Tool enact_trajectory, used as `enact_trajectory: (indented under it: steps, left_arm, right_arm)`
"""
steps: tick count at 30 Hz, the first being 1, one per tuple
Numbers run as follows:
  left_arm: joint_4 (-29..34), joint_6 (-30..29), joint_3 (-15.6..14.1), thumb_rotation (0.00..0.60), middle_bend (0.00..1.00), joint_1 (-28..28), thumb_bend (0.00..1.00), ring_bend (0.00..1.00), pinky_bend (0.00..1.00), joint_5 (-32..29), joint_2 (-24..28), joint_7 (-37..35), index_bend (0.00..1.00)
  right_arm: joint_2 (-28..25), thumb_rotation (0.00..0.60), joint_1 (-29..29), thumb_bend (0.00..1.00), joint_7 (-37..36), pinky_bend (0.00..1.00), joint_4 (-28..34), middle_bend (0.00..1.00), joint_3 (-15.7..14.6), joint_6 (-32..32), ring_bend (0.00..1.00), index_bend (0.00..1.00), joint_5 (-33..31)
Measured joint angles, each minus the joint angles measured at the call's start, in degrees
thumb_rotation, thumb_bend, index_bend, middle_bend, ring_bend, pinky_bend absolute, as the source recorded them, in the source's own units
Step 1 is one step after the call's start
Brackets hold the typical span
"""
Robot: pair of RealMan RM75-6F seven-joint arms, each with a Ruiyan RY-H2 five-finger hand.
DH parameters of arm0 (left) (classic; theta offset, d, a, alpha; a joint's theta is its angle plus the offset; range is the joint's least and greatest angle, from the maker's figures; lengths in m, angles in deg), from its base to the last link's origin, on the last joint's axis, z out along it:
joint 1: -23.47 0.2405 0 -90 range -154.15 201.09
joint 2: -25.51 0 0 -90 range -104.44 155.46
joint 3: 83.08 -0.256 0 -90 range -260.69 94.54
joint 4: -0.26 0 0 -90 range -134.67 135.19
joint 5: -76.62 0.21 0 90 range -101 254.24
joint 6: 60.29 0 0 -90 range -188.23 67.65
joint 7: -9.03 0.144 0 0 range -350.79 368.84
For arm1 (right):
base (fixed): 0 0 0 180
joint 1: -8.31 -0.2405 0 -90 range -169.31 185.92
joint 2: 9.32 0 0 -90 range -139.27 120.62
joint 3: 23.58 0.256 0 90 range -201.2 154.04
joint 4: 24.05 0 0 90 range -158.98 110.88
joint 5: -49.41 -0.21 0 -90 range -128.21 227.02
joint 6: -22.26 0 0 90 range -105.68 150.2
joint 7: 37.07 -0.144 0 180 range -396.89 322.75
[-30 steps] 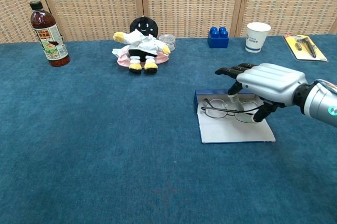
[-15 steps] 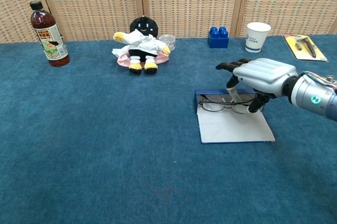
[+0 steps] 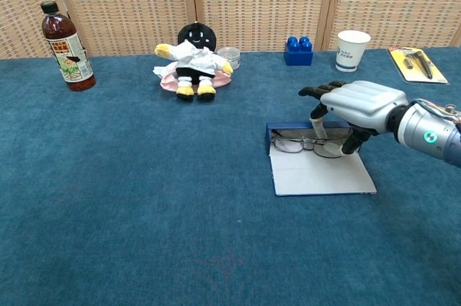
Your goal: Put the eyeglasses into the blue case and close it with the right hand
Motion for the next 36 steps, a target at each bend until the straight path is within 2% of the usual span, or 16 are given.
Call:
enact_trajectory:
  steps: [5,14,27,33,36]
  left_arm:
    - [0.02,-0.04,-0.05,0.6,0.0,0.01,0.0,0.0,0.0,0.11,0.04,-0.11,0.0]
    - [0.12,-0.15,-0.11,0.6,0.0,0.01,0.0,0.0,0.0,0.18,0.0,0.06,0.0]
    - [0.16,-0.08,-0.14,0.6,0.0,-0.01,0.0,0.0,0.0,0.17,0.1,-0.11,0.0]
    - [0.09,-0.02,-0.16,0.6,0.0,-0.01,0.0,0.0,0.0,0.23,0.19,-0.41,0.0]
    - [0.1,-0.2,-0.17,0.6,0.0,0.05,0.0,0.0,0.0,0.41,0.25,-0.59,0.0]
  right_arm:
    - [0.2,0.6,0.08,0.4,0.01,0.0,-0.23,0.0,-0.13,-0.6,0.0,0.28,-0.29]
    - [1.44,0.6,0.11,0.36,-0.36,0.0,-2.19,0.0,0.34,-2.34,0.0,0.13,-0.75]
    - [3.28,0.6,-0.18,0.36,1.6,0.0,-4.75,0.0,1.28,-4.67,0.0,0.01,-1.68]
    - [2.1,0.6,0.74,0.35,1.38,0.0,-1.71,0.0,1.04,-7.03,0.0,0.0,-0.82]
    - [0.56,0.6,1.66,0.28,1.17,0.0,1.72,0.0,0.53,-8.91,0.0,0.0,0.27]
